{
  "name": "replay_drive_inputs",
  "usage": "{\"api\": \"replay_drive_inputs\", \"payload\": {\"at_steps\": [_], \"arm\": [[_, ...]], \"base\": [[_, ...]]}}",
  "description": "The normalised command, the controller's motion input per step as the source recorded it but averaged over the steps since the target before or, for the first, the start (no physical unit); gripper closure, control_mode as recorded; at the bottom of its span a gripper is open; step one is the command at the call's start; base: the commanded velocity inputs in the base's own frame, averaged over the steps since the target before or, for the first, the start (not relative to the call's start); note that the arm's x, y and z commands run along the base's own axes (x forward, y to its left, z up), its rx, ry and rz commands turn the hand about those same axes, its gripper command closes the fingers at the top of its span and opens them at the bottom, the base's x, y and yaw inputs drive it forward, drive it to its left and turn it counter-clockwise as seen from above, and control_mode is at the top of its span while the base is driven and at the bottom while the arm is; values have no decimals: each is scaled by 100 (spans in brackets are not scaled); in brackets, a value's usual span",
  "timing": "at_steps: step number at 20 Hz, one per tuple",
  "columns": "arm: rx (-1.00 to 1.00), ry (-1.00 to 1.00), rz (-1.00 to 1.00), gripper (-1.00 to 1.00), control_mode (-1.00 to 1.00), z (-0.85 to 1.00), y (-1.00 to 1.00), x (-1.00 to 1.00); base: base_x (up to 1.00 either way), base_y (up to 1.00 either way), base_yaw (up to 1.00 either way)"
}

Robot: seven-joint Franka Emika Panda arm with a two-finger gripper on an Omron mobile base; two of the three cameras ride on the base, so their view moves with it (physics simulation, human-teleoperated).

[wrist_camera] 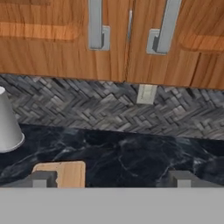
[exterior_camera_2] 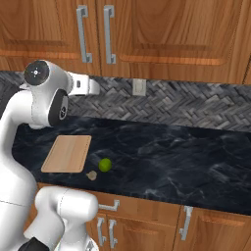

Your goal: Open the cabinet. Place the bowl and condiment on the counter. Then place the lime and garlic on the cutting board.

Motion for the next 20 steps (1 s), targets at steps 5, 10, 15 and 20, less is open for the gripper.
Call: {"api": "replay_drive_inputs", "payload": {"at_steps": [5,10,15,20], "arm": [[-3,-18,-1,-100,-100,19,16,0],[-1,-12,-1,-100,-100,25,18,0],[0,-5,0,-100,-100,29,8,0],[0,-4,0,-100,-100,32,8,0]], "base": [[0,0,0],[0,0,0],[0,0,0],[0,0,0]]}}
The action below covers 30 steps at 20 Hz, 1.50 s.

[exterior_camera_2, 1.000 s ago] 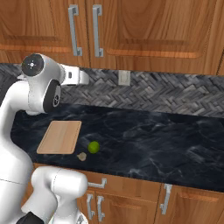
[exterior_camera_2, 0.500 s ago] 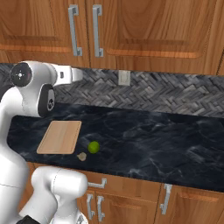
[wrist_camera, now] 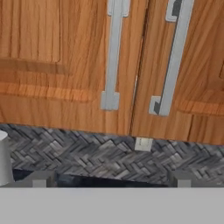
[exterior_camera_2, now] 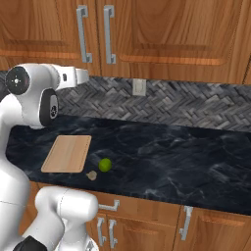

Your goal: Open the cabinet. Place the bowl and condiment on the counter. Then place the lime and garlic on the cutting board.

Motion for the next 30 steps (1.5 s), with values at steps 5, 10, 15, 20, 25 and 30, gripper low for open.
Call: {"api": "replay_drive_inputs", "payload": {"at_steps": [5,10,15,20,25,30], "arm": [[-1,-12,-1,-100,-100,33,7,0],[0,-4,0,-100,-100,25,4,-7],[4,0,0,-100,-100,14,0,-13],[5,0,0,-100,-100,20,10,0],[4,3,0,-100,-100,16,10,0],[3,4,0,-100,-100,14,3,7]], "base": [[0,0,0],[0,0,0],[0,0,0],[0,0,0],[0,0,0],[0,0,0]]}}
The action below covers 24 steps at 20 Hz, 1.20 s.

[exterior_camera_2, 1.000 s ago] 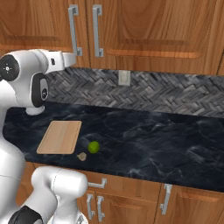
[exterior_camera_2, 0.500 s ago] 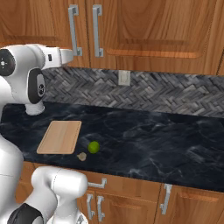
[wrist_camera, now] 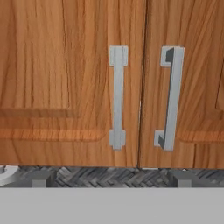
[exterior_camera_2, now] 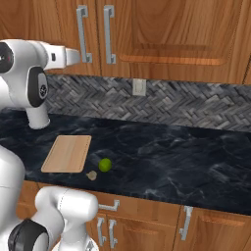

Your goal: Open the cabinet. Place the bowl and condiment on the counter. Then place the lime and garlic on the cutting board.

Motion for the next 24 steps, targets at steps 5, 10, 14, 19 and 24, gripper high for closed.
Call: {"api": "replay_drive_inputs", "payload": {"at_steps": [5,10,14,19,24], "arm": [[0,0,0,-100,-100,8,0,6],[0,0,0,-100,-100,2,0,17],[0,0,0,-100,-100,0,0,26],[0,2,0,-100,-100,0,0,27],[0,1,0,-100,-100,0,0,29]], "base": [[0,0,0],[0,0,0],[0,0,0],[0,0,0],[0,0,0]]}}
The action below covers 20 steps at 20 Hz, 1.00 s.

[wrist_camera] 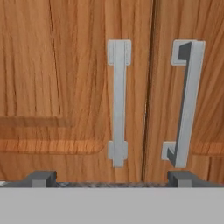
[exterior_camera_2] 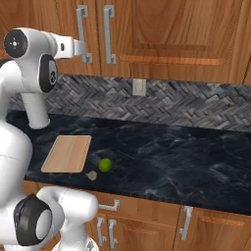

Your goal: Open the cabinet. Place the bowl and condiment on the counter. Then place the lime and garlic on the cutting board.

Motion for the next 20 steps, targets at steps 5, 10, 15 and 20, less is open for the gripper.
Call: {"api": "replay_drive_inputs", "payload": {"at_steps": [5,10,15,20], "arm": [[0,0,0,-100,-100,0,0,26],[0,2,0,-100,-100,0,5,26],[0,4,0,-100,-100,0,0,26],[0,1,0,-100,-100,0,0,26]], "base": [[0,0,0],[0,0,0],[0,0,0],[0,0,0]]}}
